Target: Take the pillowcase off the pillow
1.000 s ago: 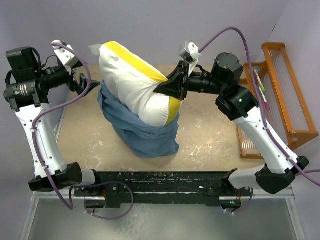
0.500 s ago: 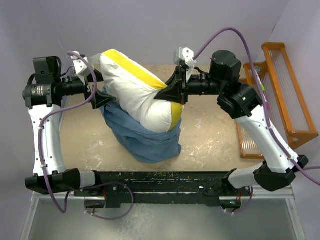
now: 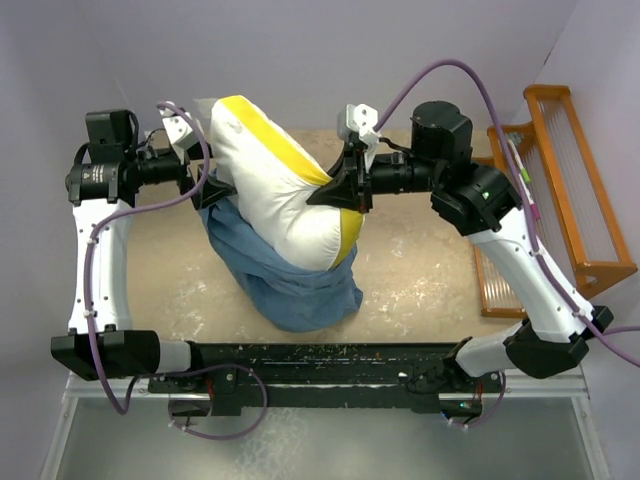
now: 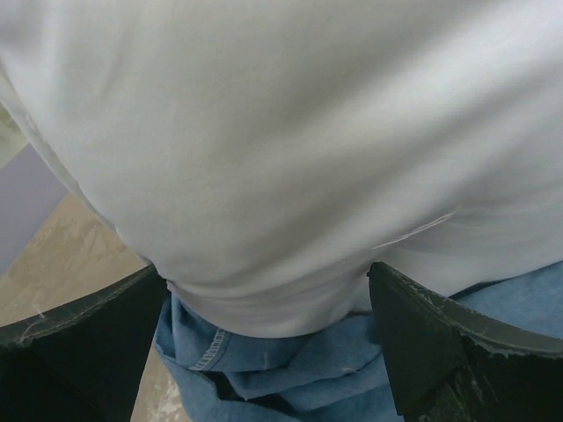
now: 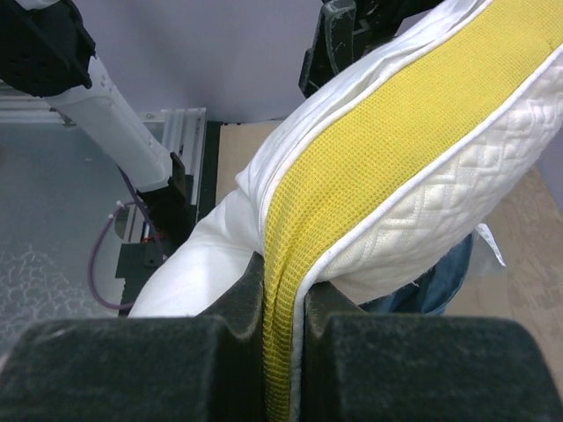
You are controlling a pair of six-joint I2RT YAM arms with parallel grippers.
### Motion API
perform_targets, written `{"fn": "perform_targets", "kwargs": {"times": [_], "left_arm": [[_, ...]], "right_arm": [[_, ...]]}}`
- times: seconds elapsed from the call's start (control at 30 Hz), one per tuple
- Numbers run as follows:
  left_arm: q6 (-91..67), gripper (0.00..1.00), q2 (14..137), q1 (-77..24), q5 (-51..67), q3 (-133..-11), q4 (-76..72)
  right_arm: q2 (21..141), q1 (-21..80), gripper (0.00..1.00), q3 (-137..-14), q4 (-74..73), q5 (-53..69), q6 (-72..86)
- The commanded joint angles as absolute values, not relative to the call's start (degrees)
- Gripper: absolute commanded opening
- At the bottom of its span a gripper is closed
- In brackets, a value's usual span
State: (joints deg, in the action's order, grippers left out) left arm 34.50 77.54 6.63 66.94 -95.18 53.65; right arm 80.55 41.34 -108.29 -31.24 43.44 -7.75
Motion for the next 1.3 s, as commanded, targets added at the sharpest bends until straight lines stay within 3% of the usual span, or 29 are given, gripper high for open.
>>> {"fn": "perform_targets", "kwargs": {"times": [0.0,0.23,0.43,0.5,0.57,0.63,0.67,0.7,0.73,0.77,0.9,1.1,1.17,1.27], "left_arm": [[42.99,0.99,76.77,8.22,60.50,-95.15,57.81],[37.45,0.99,78.83,8.36,71.37,-97.60,58.28],[35.88,1.00,80.68,-0.17,78.83,-100.44,62.11],[34.96,0.96,80.57,-2.31,78.36,-100.30,60.94],[34.81,0.81,80.62,-3.02,77.55,-100.29,60.27],[32.91,0.56,80.19,-3.00,74.68,-100.20,57.93],[32.76,0.42,79.83,-2.87,72.25,-100.32,57.15],[32.69,0.15,79.15,-2.70,69.27,-100.25,55.89],[30.73,0.00,78.33,-2.64,65.23,-99.92,52.68],[29.44,0.00,77.17,-2.19,62.22,-99.50,49.89],[27.89,0.00,72.84,-1.67,48.90,-99.04,38.01],[33.10,0.00,72.58,-1.67,37.47,-107.17,32.76],[34.80,0.00,73.23,-1.82,39.85,-110.66,37.08],[35.53,0.00,73.12,-2.25,43.91,-111.12,42.51]], "right_arm": [[79.26,41.63,0.00,-112.37,-29.00,44.42,-11.20],[80.24,41.67,0.00,-114.68,-29.75,46.00,-11.47],[81.04,41.75,0.00,-114.40,-29.51,46.41,-10.84],[81.56,41.75,0.00,-114.75,-29.99,46.05,-10.84],[81.46,41.75,0.00,-114.72,-29.57,43.88,-10.87],[80.07,41.73,0.00,-112.95,-27.40,39.97,-9.75],[79.00,41.75,0.00,-111.67,-25.62,38.39,-9.12],[78.06,41.74,0.00,-110.59,-24.23,36.40,-8.92],[77.22,41.75,0.00,-109.75,-22.94,32.77,-8.63],[76.48,41.74,0.01,-108.82,-21.53,29.17,-8.21],[75.47,41.72,0.21,-107.24,-18.93,15.92,-7.56],[72.97,41.66,0.73,-103.59,-15.85,4.04,-6.91],[71.96,41.66,0.81,-103.07,-14.49,4.33,-7.06],[71.96,41.71,0.85,-104.41,-12.45,7.47,-8.05]]}}
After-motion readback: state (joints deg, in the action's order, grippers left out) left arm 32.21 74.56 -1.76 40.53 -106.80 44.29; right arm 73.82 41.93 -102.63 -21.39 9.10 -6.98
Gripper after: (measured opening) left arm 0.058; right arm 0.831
